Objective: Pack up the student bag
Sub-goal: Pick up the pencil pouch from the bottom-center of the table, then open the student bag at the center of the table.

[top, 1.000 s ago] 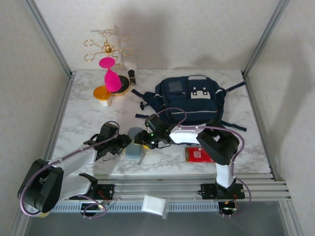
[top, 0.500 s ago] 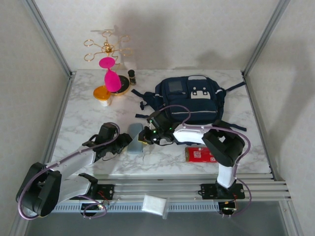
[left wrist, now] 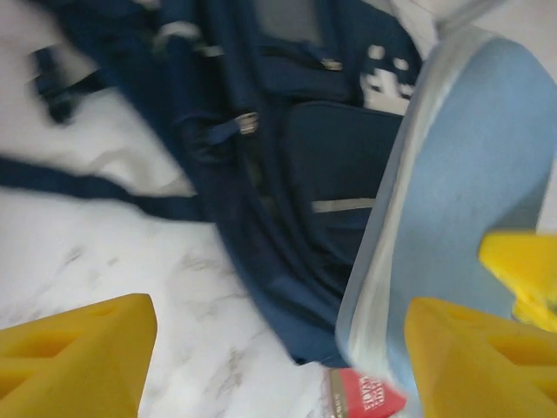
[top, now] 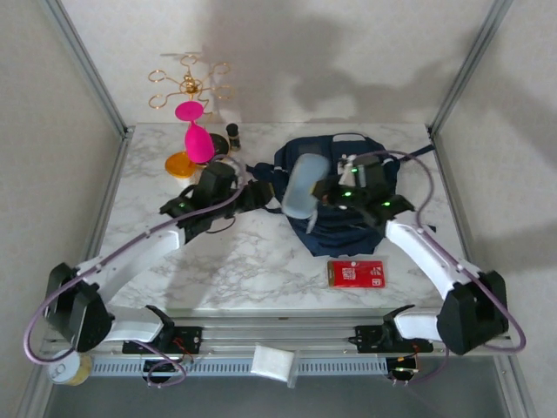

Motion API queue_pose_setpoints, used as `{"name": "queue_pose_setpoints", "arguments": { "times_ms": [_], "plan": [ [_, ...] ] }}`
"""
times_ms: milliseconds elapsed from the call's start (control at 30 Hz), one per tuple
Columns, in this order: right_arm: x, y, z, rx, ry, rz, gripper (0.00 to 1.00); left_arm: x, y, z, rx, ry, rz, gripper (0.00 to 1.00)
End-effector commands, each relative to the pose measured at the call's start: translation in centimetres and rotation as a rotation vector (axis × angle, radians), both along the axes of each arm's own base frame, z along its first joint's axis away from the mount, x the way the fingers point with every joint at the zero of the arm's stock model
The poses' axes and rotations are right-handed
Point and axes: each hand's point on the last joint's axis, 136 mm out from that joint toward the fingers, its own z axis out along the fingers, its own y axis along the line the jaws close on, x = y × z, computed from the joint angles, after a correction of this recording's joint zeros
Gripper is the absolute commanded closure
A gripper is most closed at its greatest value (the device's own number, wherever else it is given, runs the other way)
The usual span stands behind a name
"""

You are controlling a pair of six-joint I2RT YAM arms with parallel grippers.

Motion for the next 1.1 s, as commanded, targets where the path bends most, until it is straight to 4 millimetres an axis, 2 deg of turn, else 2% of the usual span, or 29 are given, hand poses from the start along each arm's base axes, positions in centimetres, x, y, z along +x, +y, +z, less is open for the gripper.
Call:
{"name": "queue_pose_setpoints", "arguments": {
  "times_ms": [0, 100, 200, 300, 367, 467, 600, 700, 800, 900, 1067],
  "plan": [
    [-0.3, -6.3, -0.7, -0.111, 0.037, -0.083, 0.85, -0.2, -4.1, -1.0, 0.229, -0.119, -0.253, 0.26],
    [0.4, -11.7, -0.2, -0.108, 0.048, -0.201, 0.85, -1.5, -9.7, -2.0, 0.304, -0.214, -0.503, 0.26],
    [0.8, -16.3, 0.4, -0.085, 0.047, -0.307, 0.86, -2.6, -14.1, -3.8, 0.371, -0.277, -0.69, 0.27],
    [1.1, -19.8, 0.4, -0.085, 0.047, -0.403, 0.85, -2.4, -17.2, -5.5, 0.42, -0.309, -0.792, 0.3],
    [1.2, -21.4, 0.2, -0.065, 0.051, -0.443, 0.85, -3.0, -18.8, -7.1, 0.44, -0.298, -0.886, 0.33],
    [1.3, -22.7, 0.2, -0.051, 0.045, -0.473, 0.85, -3.2, -20.6, -9.0, 0.469, -0.28, -0.966, 0.35],
    [1.4, -23.3, -0.1, -0.061, 0.051, -0.486, 0.84, -1.5, -21.6, -10.4, 0.566, -0.334, -0.937, 0.37],
    [1.4, -23.4, -0.5, -0.06, 0.059, -0.484, 0.84, 0.5, -21.8, -10.4, 0.627, -0.391, -0.862, 0.4],
    [1.3, -23.4, -0.6, -0.063, 0.06, -0.481, 0.84, 1.9, -21.6, -10.4, 0.679, -0.431, -0.811, 0.54],
    [1.2, -23.5, -0.6, -0.073, 0.06, -0.482, 0.84, 2.8, -21.4, -10.1, 0.717, -0.459, -0.78, 0.56],
    [1.1, -23.6, -0.6, -0.076, 0.062, -0.483, 0.84, 4.2, -21.7, -9.1, 0.739, -0.527, -0.73, 0.64]
  ]
}}
